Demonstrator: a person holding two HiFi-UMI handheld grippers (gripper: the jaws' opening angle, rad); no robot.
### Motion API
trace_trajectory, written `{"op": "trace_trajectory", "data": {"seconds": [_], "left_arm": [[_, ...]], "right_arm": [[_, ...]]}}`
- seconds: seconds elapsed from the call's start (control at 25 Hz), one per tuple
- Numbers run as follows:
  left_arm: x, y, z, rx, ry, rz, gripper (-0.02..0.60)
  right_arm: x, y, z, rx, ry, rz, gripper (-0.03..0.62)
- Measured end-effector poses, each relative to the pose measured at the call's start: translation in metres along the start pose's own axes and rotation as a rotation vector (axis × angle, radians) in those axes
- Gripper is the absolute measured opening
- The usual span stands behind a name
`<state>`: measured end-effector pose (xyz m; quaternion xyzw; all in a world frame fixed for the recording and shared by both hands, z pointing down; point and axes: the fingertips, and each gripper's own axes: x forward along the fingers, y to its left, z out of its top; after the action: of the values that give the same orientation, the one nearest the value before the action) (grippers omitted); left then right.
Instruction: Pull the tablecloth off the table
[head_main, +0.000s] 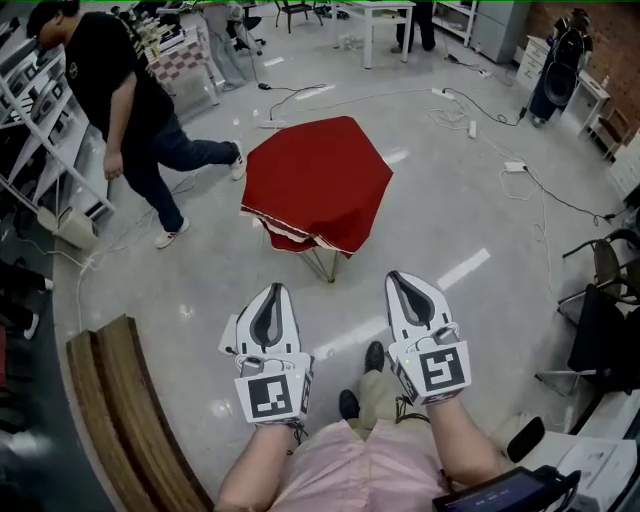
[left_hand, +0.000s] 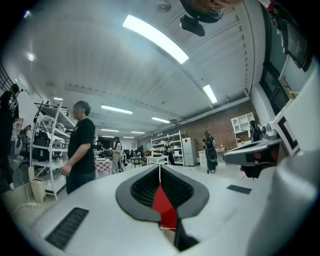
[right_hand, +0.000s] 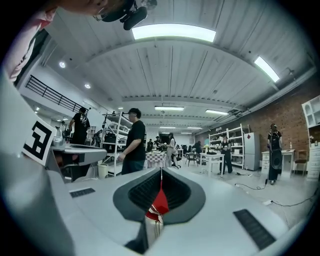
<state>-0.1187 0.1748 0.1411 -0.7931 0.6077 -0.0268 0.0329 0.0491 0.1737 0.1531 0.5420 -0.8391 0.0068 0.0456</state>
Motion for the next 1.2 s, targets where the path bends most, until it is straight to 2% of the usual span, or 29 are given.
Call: {"op": "trace_trajectory", "data": {"seconds": [0.36,0.64,0.96,1.2], "left_arm": [[0.06,0.015,-0.017,0.006,0.033,0.005,0.031],[0.118,0.024,-0.022,0.026,0.062,0.044,0.031],[0.186,0.036,-0.009,0.04,0.064,0.105,0.031],[0.224,0.038,0.005,0.064,0.027,0.15,0.031]], "right_arm": [[0.053,-0.028,-0.019,0.017,0.039,-0.004,0.017],[0.108,-0.073,-0.022,0.04,0.047,0.01,0.018],[0.174,-0.124,-0.006,0.049,0.017,0.043,0.018],[0.208,-0.157,0.004,0.034,-0.02,0.073,0.018]]}}
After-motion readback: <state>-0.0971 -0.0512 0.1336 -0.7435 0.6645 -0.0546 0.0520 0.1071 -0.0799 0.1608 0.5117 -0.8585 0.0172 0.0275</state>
